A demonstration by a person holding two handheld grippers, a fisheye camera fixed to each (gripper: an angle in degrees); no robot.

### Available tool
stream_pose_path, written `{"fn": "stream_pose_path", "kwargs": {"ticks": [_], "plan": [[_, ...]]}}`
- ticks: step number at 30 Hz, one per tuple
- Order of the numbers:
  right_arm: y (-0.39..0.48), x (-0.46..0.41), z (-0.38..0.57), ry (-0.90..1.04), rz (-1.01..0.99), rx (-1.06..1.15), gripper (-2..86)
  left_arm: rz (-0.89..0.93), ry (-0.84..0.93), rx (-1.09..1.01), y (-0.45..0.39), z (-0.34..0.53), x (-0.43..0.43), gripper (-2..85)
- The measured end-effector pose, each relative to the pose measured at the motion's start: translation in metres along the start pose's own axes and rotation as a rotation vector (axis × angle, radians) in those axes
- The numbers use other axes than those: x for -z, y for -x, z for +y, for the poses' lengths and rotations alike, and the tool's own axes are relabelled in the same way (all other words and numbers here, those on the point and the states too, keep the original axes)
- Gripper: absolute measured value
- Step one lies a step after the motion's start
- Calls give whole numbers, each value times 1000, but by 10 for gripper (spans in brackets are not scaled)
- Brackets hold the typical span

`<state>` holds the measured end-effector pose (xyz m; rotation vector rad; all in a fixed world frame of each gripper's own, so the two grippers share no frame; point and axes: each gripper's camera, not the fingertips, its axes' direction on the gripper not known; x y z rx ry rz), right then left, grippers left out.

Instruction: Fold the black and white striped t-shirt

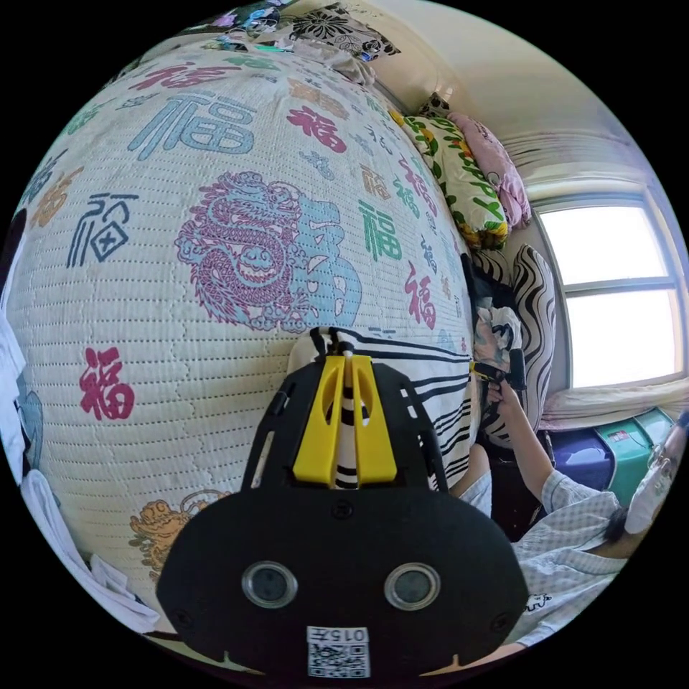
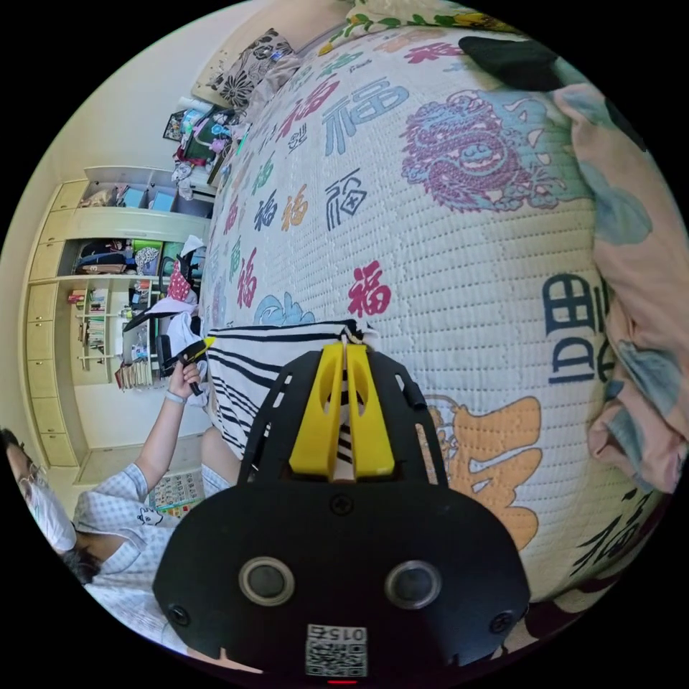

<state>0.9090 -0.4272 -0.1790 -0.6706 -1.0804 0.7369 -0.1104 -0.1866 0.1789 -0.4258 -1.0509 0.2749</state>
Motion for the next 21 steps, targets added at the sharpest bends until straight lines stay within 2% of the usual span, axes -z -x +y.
{"fn": "stream_pose_path", "kwargs": {"ticks": [4, 10, 13, 16, 18, 21], "plan": [[-3, -15, 1, -42, 12, -29, -2, -96, 6, -51, -10, 5, -11, 5], [16, -53, 25, -12, 22, 10, 27, -109, -36, -82, -25, 49, 11, 9], [53, -65, 71, -64, 69, 177, 14, -118, -42, -182, -55, 107, 28, 10], [102, -103, 132, -57, 185, 362, 6, -182, -7, -249, -91, 170, 19, 8], [136, -152, 176, -33, 339, 462, 0, -239, 25, -281, -110, 201, 2, 5], [153, -228, 203, 52, 511, 450, -8, -344, 69, -283, -125, 234, -36, 1]]}}
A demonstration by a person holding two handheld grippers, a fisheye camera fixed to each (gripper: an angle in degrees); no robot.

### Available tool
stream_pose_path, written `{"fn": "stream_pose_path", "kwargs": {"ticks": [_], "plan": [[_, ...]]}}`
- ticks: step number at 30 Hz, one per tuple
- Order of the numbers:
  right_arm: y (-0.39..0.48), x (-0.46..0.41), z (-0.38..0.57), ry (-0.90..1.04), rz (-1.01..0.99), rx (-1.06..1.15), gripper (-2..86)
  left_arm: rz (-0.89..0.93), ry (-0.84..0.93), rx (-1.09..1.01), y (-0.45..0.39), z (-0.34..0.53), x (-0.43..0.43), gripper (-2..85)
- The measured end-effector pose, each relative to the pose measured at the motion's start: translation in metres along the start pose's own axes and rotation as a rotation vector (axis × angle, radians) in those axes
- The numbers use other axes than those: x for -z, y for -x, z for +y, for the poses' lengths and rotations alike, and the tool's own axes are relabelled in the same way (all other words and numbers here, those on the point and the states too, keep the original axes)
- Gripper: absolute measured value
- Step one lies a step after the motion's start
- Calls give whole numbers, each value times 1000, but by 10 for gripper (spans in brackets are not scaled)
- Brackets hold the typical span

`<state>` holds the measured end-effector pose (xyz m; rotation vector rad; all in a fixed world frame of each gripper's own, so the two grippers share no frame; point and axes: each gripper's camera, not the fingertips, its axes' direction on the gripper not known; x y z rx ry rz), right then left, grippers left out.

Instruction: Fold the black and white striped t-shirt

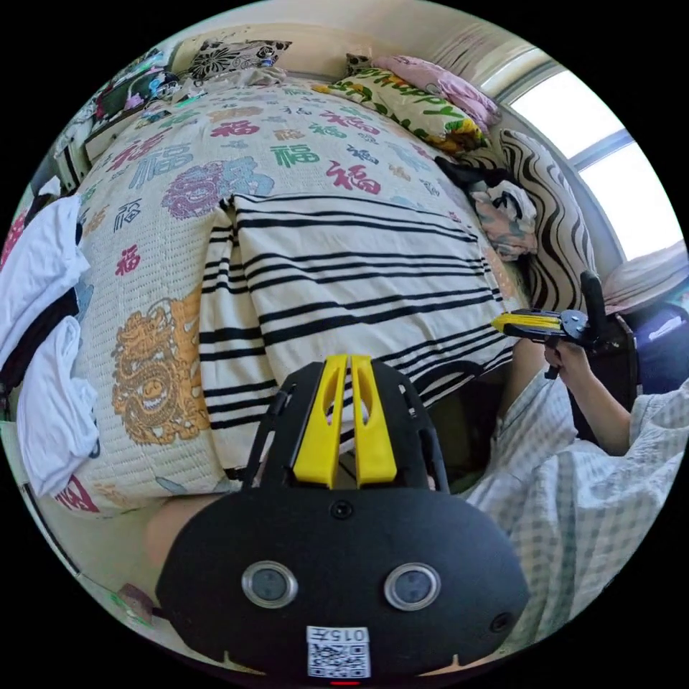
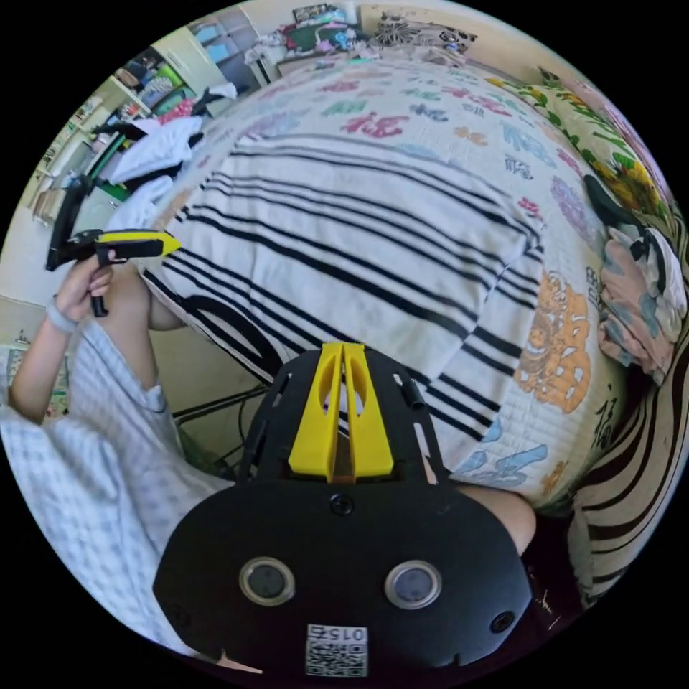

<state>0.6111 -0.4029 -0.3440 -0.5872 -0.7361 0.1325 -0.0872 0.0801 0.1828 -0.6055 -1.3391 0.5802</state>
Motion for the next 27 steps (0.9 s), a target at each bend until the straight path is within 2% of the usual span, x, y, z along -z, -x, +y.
{"fn": "stream_pose_path", "kwargs": {"ticks": [3, 6, 8, 12, 14, 16, 19, 22, 25, 27], "plan": [[31, -55, -4, 54, 88, -43, -9, -32, 72, 42, -13, 10, -39, -1], [46, -74, -8, 44, 119, -63, -10, -11, 37, 108, -14, 18, -52, -5], [47, -82, -8, 28, 75, -108, -10, 46, 23, 176, -5, 23, -54, -6], [43, -95, -16, 61, -58, -174, -9, 269, -4, 279, 22, 41, -46, 1], [48, -85, -25, 43, -107, -146, -7, 290, -146, 342, 31, 64, -18, 19], [61, -66, -38, -60, -108, -90, -4, 129, -355, 553, 47, 113, 25, 76], [87, -49, -85, -122, -106, 21, 4, 17, -455, 769, 69, 161, 41, 88], [120, -55, -148, -132, -96, 133, 35, 102, -365, 836, 87, 167, 20, 99], [160, -71, -212, -127, -83, 218, 61, 48, -264, 806, 87, 154, 6, 107], [190, -91, -261, -85, -91, 259, 79, 85, -171, 783, 88, 148, -10, 104]]}}
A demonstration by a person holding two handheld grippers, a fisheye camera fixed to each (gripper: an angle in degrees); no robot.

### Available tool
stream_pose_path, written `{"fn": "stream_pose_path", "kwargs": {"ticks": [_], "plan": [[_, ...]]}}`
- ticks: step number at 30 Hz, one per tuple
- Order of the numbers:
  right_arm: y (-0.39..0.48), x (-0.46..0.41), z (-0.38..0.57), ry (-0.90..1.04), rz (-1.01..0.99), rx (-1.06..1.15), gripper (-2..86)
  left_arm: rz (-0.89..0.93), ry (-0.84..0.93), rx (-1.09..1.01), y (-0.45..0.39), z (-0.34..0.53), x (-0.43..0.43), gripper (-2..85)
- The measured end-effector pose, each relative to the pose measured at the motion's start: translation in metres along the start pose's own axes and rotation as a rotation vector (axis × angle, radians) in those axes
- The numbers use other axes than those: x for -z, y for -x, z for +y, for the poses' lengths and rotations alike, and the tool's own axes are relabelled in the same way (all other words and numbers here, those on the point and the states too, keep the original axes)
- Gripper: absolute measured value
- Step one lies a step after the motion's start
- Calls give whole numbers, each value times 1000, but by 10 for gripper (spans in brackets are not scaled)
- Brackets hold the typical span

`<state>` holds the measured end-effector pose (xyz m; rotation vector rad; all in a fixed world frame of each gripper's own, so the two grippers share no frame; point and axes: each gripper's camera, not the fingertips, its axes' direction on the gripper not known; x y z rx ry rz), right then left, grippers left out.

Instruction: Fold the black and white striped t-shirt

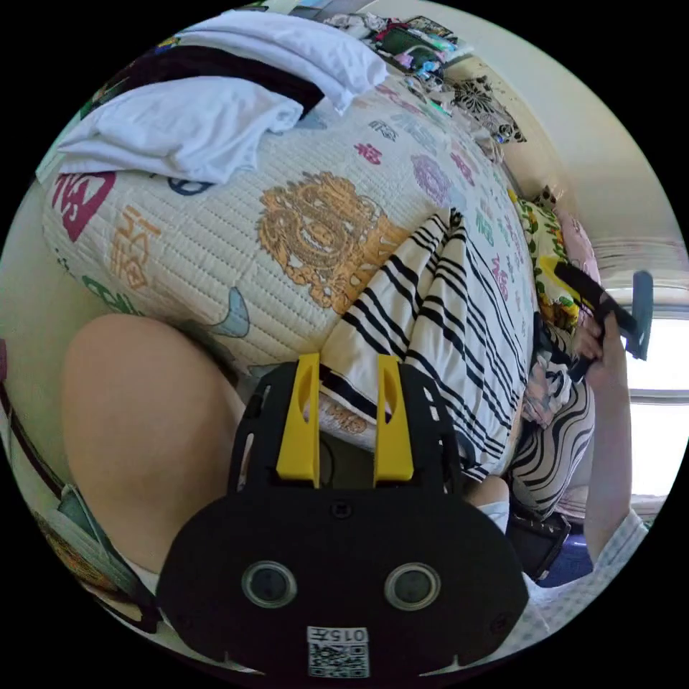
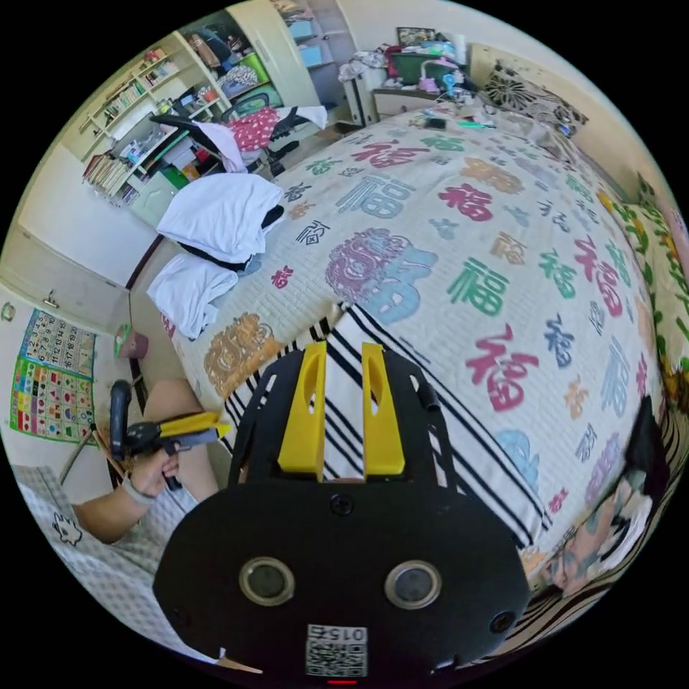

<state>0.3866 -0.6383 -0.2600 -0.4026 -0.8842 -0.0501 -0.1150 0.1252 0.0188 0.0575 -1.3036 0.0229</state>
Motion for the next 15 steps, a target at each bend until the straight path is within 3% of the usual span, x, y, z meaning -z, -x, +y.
{"fn": "stream_pose_path", "kwargs": {"ticks": [5, 7, 11, 15], "plan": [[16, -72, -83, 183, 20, 36, 110, 3, 30, 12, 10, 5, -2, 47], [17, -101, -104, 287, 17, 40, 110, 135, 83, 34, 24, 8, -7, 16], [15, -141, -131, 459, 138, 64, 71, 224, 78, 59, 37, 15, -3, -1], [23, -139, -143, 506, 211, 127, 25, 340, 3, 56, 48, 33, 11, -7]]}}
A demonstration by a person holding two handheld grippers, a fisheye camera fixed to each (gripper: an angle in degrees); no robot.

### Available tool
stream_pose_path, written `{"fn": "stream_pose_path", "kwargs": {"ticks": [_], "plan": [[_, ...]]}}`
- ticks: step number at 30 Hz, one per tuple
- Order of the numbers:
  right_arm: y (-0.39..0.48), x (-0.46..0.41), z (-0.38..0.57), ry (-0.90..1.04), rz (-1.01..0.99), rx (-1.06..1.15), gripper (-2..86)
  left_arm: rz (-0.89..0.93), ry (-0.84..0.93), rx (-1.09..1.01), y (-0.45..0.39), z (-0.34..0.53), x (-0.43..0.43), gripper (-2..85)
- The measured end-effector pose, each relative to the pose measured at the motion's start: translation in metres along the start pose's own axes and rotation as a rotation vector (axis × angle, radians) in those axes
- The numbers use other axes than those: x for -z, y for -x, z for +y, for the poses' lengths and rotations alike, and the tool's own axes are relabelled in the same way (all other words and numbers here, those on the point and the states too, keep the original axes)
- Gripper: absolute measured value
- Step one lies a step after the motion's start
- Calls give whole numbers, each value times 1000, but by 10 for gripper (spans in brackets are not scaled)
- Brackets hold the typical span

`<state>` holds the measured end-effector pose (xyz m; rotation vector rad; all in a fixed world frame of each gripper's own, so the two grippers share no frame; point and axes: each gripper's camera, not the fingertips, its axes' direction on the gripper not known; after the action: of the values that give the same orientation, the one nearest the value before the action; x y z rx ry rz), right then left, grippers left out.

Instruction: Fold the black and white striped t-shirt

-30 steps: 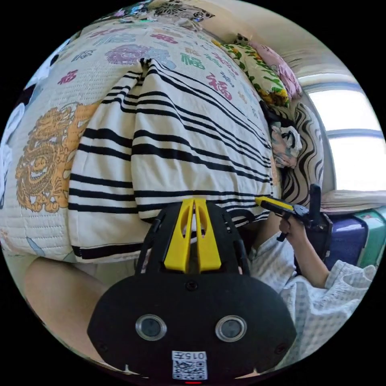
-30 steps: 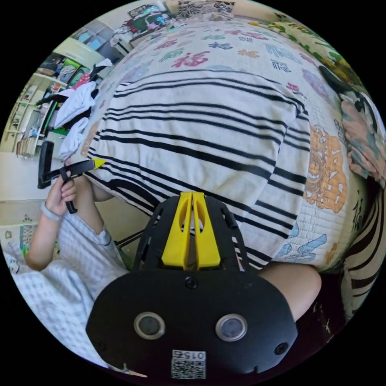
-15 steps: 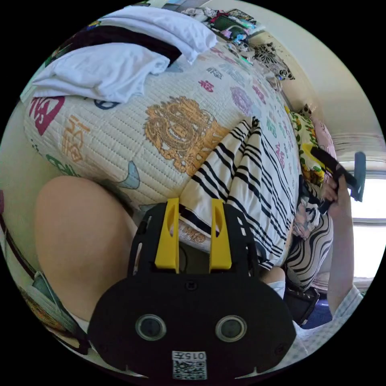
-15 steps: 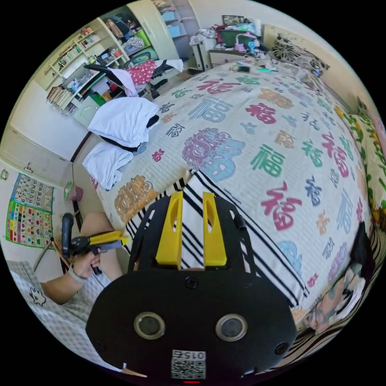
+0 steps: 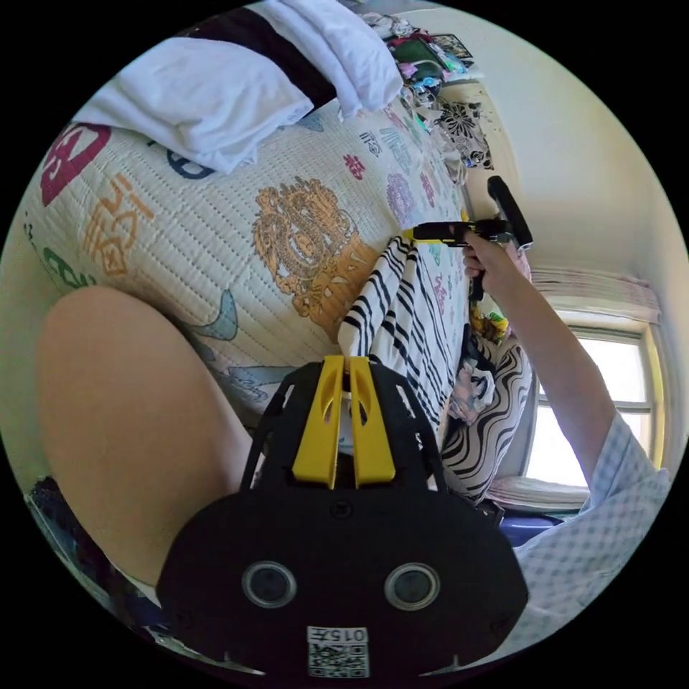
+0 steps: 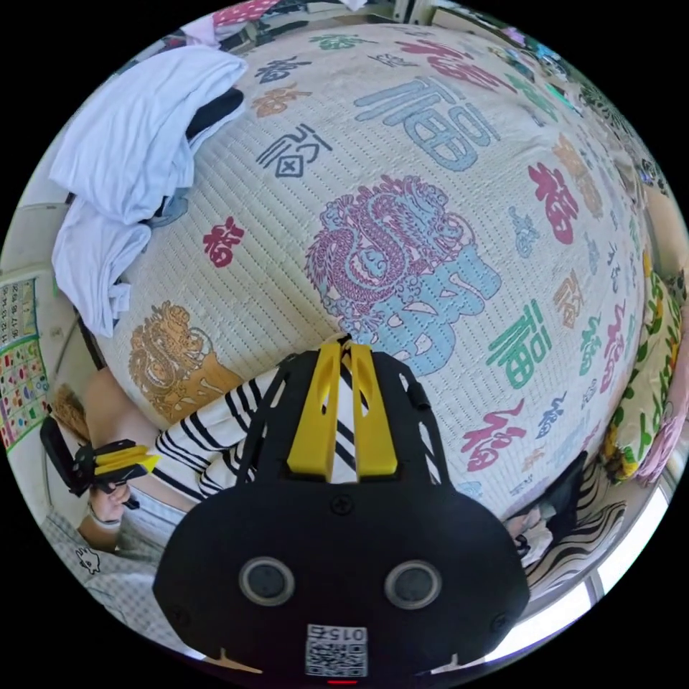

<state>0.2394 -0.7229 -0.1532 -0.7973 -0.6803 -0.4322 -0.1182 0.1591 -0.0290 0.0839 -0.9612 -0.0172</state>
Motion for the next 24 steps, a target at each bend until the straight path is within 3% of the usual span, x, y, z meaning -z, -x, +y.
{"fn": "stream_pose_path", "kwargs": {"ticks": [4, 9, 12, 17, 24], "plan": [[1, 24, 7, -44, 12, 33, 14, 47, -62, -63, -1, 22, 24, -8], [-28, 91, 59, -331, -296, 32, 10, -31, -163, -241, -18, 58, 63, -8], [-54, 117, 107, -417, -364, 55, 9, -40, -125, -425, -50, 88, 61, -7], [-126, 141, 210, -532, -486, 32, 9, -78, -47, -701, -122, 151, 17, -6], [-247, 130, 357, -668, -593, -26, 11, -37, 172, -1045, -223, 237, -116, -5]]}}
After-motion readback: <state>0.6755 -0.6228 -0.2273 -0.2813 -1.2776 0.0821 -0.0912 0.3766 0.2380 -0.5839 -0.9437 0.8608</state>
